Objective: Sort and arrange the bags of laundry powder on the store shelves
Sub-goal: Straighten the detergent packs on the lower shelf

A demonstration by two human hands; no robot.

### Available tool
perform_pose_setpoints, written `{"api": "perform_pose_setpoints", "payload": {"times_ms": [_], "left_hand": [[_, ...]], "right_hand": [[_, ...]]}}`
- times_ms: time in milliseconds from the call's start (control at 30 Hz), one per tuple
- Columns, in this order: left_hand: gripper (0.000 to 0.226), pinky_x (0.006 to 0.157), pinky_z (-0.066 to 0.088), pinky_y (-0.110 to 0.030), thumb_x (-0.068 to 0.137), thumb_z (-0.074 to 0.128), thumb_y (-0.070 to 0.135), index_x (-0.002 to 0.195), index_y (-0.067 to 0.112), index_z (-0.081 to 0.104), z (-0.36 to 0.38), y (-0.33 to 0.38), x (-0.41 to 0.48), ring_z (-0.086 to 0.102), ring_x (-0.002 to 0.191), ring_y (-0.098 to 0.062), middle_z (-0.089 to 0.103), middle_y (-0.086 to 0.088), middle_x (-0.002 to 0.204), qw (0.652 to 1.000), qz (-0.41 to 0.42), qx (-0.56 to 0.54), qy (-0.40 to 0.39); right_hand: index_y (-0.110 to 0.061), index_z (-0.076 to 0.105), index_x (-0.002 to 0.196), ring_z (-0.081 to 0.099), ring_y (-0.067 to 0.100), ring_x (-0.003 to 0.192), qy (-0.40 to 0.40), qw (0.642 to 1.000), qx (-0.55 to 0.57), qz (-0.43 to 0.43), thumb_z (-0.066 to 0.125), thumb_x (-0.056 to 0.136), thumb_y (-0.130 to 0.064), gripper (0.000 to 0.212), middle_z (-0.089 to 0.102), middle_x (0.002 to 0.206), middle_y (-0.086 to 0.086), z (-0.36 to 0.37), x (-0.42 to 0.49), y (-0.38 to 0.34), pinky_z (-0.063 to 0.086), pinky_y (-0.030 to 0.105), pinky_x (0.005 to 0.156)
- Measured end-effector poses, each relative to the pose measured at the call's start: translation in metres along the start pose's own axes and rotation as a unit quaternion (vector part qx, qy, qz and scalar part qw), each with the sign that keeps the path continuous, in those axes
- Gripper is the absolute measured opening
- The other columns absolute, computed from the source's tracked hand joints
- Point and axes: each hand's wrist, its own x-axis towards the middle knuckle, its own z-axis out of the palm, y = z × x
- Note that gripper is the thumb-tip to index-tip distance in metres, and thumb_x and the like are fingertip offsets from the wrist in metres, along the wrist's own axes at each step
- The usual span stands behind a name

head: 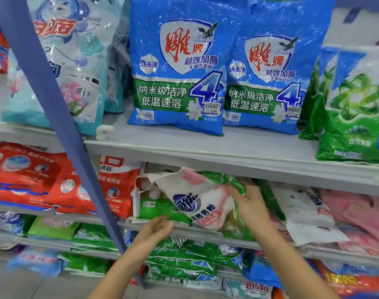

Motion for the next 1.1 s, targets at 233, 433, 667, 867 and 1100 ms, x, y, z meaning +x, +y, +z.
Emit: {"api": "perform_pose_setpoints", "payload": {"times_ms": [233, 433, 667, 867, 1100], "left_hand": [[0.1, 0.085, 0.054, -0.047, 0.043, 0.076, 0.072, 0.124, 0.015, 0.061, 0.026, -0.006, 0.015, 0.063, 0.111, -0.032, 0.067, -0.014, 0.121, 0.906, -0.045, -0.414, -0.074], [0.09, 0.082, 0.055, -0.037, 0.066, 0.054, 0.076, 0.137, 0.022, 0.047, 0.005, -0.007, 0.018, 0.067, 0.104, -0.02, 0.071, -0.002, 0.115, 0.951, -0.049, -0.298, -0.061], [0.112, 0.077, 0.056, -0.041, 0.043, 0.092, 0.036, 0.14, 0.019, 0.039, -0.027, 0.019, 0.029, 0.068, 0.098, -0.032, 0.07, -0.012, 0.113, 0.974, -0.02, -0.219, -0.057], [0.069, 0.082, 0.049, -0.025, 0.077, 0.072, 0.044, 0.134, 0.021, 0.04, -0.062, 0.083, 0.083, 0.064, 0.094, -0.019, 0.061, -0.002, 0.122, 0.991, 0.082, 0.046, 0.092], [0.067, 0.108, 0.036, -0.046, 0.095, 0.051, 0.038, 0.152, 0.02, 0.02, -0.041, 0.005, 0.058, 0.028, 0.138, -0.041, 0.017, -0.024, 0.155, 0.836, 0.153, 0.501, 0.163]], "right_hand": [[-0.006, 0.058, 0.105, 0.071, 0.025, 0.068, -0.095, 0.923, 0.284, 0.242, 0.066, 0.083, -0.02, 0.028, 0.074, 0.085, 0.013, 0.027, -0.023, 0.002, 0.056, 0.031, 0.052], [-0.002, 0.054, 0.125, 0.057, 0.032, 0.114, -0.067, 0.931, 0.215, 0.288, 0.055, 0.092, -0.031, 0.044, 0.057, 0.128, 0.021, 0.035, -0.013, 0.029, 0.041, 0.045, 0.103], [-0.004, 0.055, 0.121, 0.071, 0.019, 0.086, -0.065, 0.929, 0.237, 0.277, 0.051, 0.095, -0.029, 0.036, 0.073, 0.097, 0.011, 0.056, 0.002, 0.034, 0.058, 0.028, 0.069], [-0.017, 0.029, 0.146, 0.047, 0.029, 0.128, -0.112, 0.947, 0.241, 0.178, 0.06, 0.088, -0.026, 0.067, 0.039, 0.147, 0.012, 0.064, 0.04, 0.009, 0.039, 0.044, 0.107], [-0.021, 0.023, 0.145, 0.057, 0.023, 0.113, -0.132, 0.982, -0.134, -0.015, 0.051, 0.096, -0.035, 0.059, 0.054, 0.133, 0.01, 0.099, 0.008, 0.036, 0.041, 0.019, 0.092]]}}
